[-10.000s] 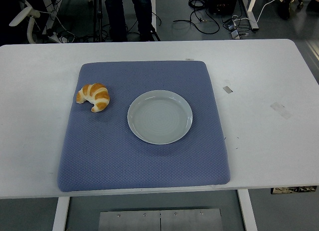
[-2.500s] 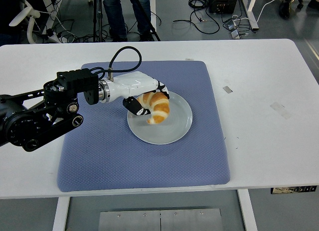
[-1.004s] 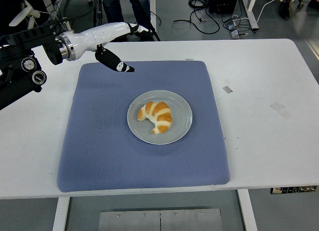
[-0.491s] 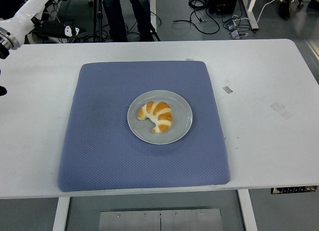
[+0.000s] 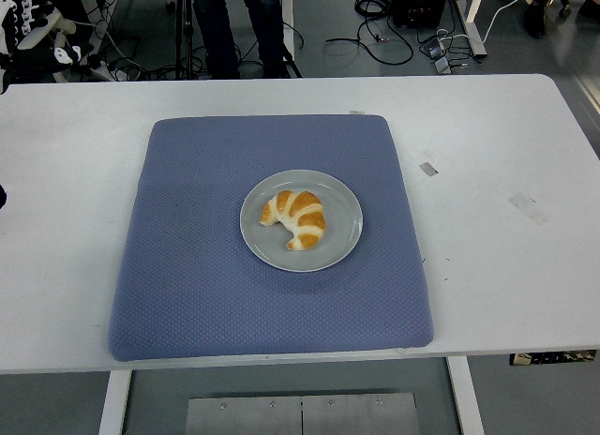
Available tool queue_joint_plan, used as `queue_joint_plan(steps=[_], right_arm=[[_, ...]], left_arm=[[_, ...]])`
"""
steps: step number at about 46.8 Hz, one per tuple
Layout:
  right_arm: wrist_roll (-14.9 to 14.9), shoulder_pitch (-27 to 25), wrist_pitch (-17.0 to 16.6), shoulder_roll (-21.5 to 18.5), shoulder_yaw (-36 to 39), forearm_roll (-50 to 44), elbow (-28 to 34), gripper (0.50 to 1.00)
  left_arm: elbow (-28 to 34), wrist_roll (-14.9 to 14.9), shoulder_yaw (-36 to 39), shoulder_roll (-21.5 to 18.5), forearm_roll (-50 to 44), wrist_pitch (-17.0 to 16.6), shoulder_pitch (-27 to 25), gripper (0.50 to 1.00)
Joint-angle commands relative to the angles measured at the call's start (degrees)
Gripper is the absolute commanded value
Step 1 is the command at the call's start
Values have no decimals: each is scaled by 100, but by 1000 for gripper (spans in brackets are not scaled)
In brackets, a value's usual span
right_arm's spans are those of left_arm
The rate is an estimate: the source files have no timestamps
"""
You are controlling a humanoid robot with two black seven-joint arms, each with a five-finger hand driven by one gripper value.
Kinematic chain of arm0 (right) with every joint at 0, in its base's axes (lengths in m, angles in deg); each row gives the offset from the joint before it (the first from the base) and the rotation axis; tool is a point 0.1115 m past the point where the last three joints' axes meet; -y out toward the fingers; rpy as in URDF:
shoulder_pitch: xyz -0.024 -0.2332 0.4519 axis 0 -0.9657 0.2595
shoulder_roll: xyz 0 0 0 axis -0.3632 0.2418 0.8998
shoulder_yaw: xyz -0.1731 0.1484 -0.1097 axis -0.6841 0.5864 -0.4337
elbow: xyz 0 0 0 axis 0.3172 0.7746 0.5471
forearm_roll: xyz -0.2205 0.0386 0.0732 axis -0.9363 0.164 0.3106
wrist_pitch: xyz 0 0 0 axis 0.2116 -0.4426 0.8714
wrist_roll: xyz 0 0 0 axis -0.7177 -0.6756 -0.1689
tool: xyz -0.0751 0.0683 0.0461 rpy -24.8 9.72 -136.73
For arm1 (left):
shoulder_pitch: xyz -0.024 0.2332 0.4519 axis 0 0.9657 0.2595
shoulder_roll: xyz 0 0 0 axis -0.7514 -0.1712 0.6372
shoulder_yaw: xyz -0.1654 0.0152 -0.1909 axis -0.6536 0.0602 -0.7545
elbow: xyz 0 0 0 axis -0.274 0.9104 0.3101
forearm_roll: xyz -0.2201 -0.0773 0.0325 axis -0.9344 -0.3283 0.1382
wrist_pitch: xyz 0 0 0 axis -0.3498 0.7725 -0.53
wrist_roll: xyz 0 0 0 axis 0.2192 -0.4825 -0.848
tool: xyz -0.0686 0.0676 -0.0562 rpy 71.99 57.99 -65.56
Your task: Place the bread on the plate
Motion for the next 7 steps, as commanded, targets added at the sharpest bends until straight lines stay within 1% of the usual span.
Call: queue_joint_plan(steps=[1, 4, 7], right_arm=[[0, 19, -2, 0, 1, 0, -2, 1000], [9, 19, -2, 0, -17, 0, -2, 1000], [0, 19, -2, 0, -8, 0, -2, 1000]], left_arm=[[-28, -55, -8, -26, -14, 4, 1, 864], [-28, -126, -17, -35, -22, 4, -7, 864], [-28, -135, -17, -35, -22, 4, 1, 864]])
